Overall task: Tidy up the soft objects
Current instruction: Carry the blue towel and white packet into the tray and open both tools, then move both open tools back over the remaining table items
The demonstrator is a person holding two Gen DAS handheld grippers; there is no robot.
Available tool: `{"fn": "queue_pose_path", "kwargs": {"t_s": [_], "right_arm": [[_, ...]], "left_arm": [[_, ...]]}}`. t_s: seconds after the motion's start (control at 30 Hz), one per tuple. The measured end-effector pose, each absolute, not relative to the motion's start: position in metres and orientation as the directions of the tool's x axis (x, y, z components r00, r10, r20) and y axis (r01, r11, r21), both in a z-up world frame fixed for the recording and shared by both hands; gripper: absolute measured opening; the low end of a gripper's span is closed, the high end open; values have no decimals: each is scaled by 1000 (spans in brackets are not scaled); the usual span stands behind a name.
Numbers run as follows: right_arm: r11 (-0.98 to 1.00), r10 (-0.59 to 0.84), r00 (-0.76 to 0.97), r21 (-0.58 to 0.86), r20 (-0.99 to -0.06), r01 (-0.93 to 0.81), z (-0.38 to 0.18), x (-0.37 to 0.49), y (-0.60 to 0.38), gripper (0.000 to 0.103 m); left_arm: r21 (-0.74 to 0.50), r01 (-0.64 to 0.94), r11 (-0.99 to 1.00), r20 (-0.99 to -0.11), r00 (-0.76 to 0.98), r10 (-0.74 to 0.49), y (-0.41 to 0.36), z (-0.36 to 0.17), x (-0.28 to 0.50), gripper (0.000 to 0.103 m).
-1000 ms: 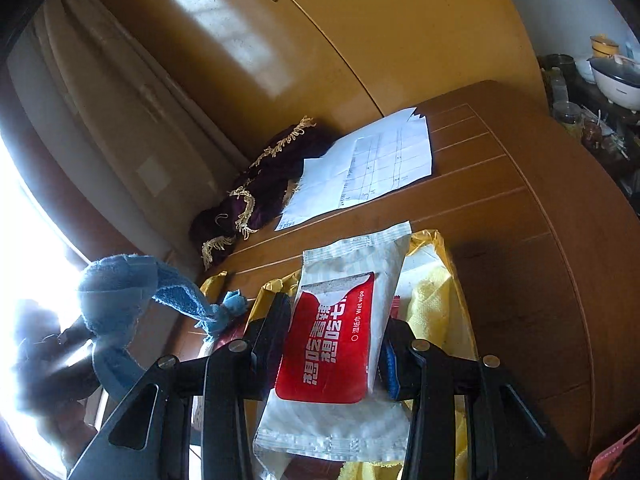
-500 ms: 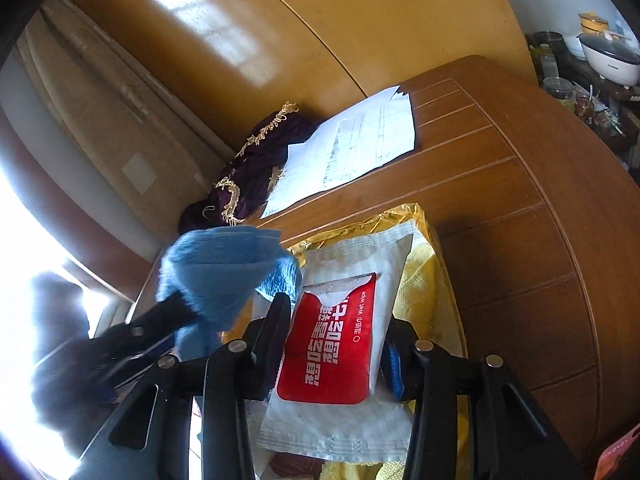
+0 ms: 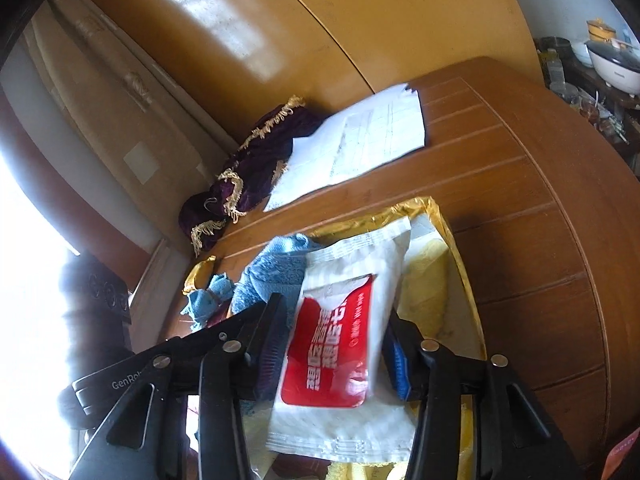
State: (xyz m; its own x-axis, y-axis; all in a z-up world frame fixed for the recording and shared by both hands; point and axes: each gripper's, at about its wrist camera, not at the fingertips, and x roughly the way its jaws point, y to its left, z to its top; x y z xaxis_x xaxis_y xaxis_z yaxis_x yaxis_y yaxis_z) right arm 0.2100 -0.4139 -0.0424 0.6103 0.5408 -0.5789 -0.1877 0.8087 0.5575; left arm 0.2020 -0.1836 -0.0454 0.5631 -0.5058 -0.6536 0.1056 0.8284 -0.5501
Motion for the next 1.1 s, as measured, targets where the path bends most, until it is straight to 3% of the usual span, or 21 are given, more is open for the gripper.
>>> {"fn": "queue_pose_path", "kwargs": {"t_s": [0.07, 0.1, 0.23, 0.53, 1.1], "right_arm": [[808, 546, 628, 546, -554, -221, -38, 206, -411, 69], [806, 550, 633, 544, -545, -233, -37, 205, -409, 70], [798, 565, 640, 540, -521, -266, -33, 203, -405, 71], [758, 602, 664, 579, -443, -301, -26, 198, -409, 79], [737, 634, 673, 561, -380, -377, 4, 168, -381, 81]], "left_arm": [[-555, 112, 824, -635, 584, -507, -181, -41, 200, 58], [-557, 116, 822, -625, 594, -507, -179, -39, 199, 59], [-562, 123, 818, -597, 624, -504, -172, -34, 195, 64], [-502, 109, 858, -583, 690, -429, -148, -23, 170, 64], [-457, -81, 886, -607, 756, -245, -42, -36, 136, 64]]}}
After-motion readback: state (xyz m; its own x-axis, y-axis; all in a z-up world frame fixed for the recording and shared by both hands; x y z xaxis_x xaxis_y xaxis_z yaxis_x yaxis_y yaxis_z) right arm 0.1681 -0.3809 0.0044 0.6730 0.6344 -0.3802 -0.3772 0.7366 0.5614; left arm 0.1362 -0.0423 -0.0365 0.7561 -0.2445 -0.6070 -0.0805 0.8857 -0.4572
